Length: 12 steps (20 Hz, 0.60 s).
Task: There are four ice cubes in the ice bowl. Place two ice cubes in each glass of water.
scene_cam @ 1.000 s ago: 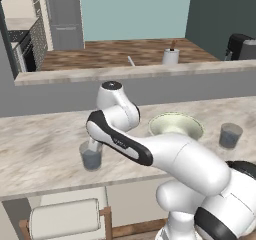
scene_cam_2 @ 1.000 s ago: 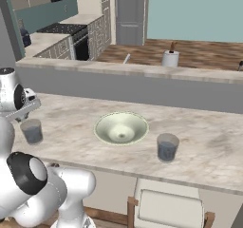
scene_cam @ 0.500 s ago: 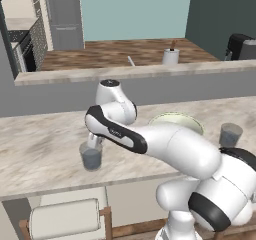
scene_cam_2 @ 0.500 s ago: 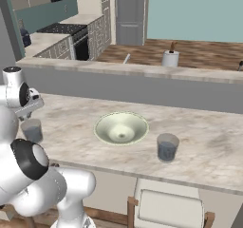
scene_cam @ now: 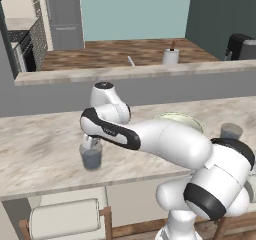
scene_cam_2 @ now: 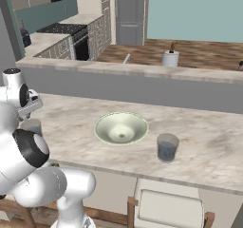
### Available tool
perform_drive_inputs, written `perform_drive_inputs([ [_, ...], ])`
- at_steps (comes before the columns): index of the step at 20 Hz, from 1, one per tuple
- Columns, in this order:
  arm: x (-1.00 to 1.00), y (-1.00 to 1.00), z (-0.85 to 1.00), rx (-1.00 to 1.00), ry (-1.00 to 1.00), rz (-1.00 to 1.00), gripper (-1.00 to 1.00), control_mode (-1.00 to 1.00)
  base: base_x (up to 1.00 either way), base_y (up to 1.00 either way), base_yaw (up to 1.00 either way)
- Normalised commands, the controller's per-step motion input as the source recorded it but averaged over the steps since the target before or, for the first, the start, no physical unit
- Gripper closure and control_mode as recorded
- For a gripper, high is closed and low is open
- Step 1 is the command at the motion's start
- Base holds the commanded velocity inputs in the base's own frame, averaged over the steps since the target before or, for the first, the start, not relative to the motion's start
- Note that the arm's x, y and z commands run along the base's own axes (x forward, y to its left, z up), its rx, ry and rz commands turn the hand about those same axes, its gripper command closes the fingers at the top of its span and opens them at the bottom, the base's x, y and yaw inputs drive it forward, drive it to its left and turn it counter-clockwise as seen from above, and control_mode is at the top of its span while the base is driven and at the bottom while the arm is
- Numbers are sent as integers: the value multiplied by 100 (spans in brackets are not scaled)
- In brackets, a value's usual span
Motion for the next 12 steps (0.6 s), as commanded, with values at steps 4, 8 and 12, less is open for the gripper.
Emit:
perform_drive_inputs([
  [4, 18, 0, -15, 0, 6, 0, 100, -100, 0, 0, 0],
  [8, 14, 0, -5, 0, 6, 0, 100, -100, 0, 0, 0],
  [12, 8, 0, -13, 0, 2, 0, 100, -100, 0, 0, 0],
])
